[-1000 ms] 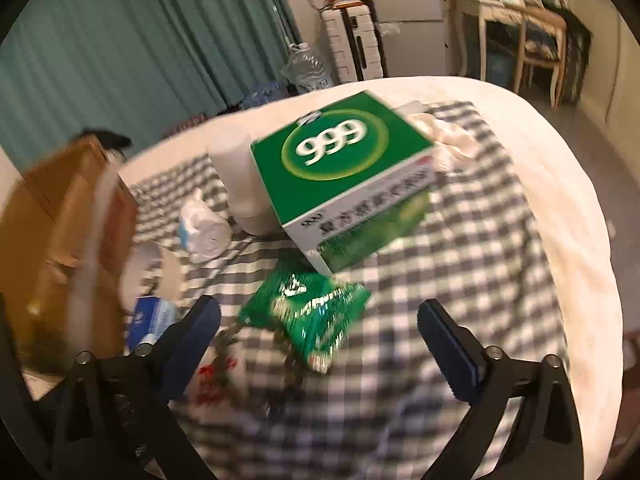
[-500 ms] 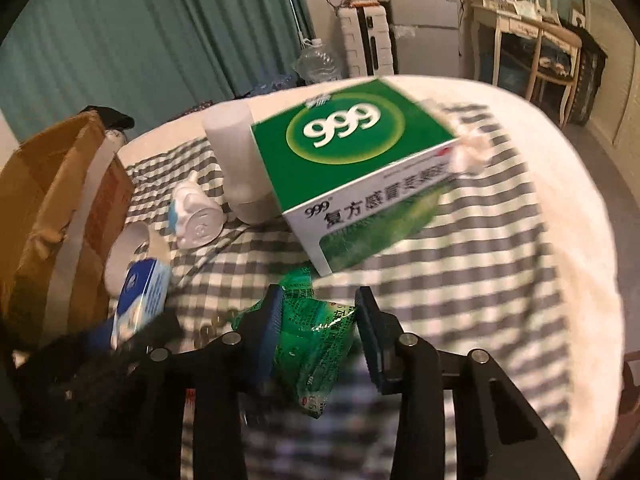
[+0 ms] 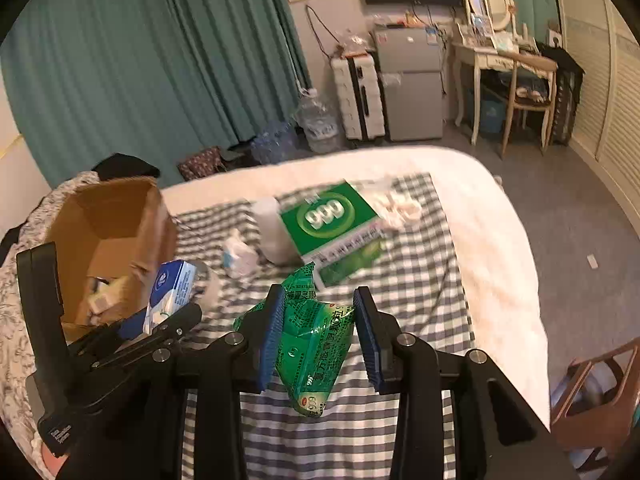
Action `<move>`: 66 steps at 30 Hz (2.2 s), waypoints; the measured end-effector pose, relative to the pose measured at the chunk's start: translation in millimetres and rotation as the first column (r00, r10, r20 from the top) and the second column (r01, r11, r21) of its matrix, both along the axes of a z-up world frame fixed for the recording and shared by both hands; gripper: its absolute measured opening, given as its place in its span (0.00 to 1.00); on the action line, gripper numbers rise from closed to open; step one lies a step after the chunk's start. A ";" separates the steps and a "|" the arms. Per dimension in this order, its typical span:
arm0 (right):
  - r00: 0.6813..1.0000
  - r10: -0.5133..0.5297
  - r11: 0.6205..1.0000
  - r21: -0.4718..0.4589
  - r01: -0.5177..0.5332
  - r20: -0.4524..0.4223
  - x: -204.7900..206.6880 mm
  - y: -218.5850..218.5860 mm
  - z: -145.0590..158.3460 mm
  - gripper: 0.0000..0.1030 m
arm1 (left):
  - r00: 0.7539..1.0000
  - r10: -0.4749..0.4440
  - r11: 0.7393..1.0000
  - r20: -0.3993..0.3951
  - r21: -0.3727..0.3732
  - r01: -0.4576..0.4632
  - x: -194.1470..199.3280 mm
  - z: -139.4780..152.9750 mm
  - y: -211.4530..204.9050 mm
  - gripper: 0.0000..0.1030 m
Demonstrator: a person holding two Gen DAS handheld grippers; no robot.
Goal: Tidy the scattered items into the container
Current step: 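Carry the tissue pack and green packet into the box and open both tools, then grasp the red-white sachet with the left tool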
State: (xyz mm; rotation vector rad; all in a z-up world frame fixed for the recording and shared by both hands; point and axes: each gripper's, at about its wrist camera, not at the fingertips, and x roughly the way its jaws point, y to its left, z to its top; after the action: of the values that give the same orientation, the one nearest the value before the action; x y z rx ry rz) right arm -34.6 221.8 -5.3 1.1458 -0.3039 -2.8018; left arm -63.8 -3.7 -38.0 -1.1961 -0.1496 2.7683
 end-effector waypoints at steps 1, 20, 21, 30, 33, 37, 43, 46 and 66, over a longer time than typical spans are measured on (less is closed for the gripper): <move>1.000 0.006 1.000 0.002 -0.006 -0.014 2.4 -4.6 7.5 0.34 | 1.000 0.008 1.000 -0.022 0.008 -0.008 3.1 10.3 -7.8 0.51; 0.955 0.289 0.954 -0.056 -0.293 -0.074 -69.1 -210.9 25.0 0.34 | 0.927 0.361 0.932 -0.096 0.042 -0.359 -21.6 49.2 -183.2 0.63; 0.956 0.285 0.954 -0.071 -0.290 -0.063 -74.2 -216.1 20.2 0.37 | 0.925 0.370 0.929 -0.091 0.031 -0.368 -22.4 47.3 -183.8 0.66; 0.991 0.133 0.986 -0.098 -0.134 -0.017 -80.1 -177.2 12.4 0.85 | 0.915 0.389 0.920 -0.103 -0.004 -0.391 -20.5 50.1 -177.0 0.99; 0.997 0.078 0.997 -0.020 -0.079 -0.020 -62.6 -143.8 16.3 0.87 | 0.936 0.336 0.938 -0.108 -0.045 -0.342 -16.0 51.4 -150.5 1.00; 1.000 0.028 0.998 0.061 -0.028 -0.007 -32.2 -93.8 24.6 0.88 | 0.965 0.231 0.967 -0.121 -0.082 -0.242 -4.5 52.5 -107.0 1.00; 0.999 -0.041 0.986 0.158 0.045 -0.027 28.2 -22.3 31.7 0.89 | 0.994 0.042 0.993 -0.106 -0.105 -0.053 21.1 38.8 -35.5 1.00; 0.993 -0.090 0.977 0.189 0.102 -0.070 53.5 5.5 24.8 0.89 | 0.997 -0.031 0.988 -0.066 -0.152 0.020 28.1 18.9 -0.5 1.00; 0.998 -0.041 0.999 -0.002 0.041 0.047 15.4 55.4 -58.4 0.89 | 0.980 0.067 0.970 0.185 -0.243 -0.021 -16.5 -117.2 35.3 1.00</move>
State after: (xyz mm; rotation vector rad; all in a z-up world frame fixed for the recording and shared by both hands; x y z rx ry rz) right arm -19.2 277.2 -63.7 1.2199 -0.3385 -2.8120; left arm -80.2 31.6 -155.3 -1.5358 0.1492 2.7656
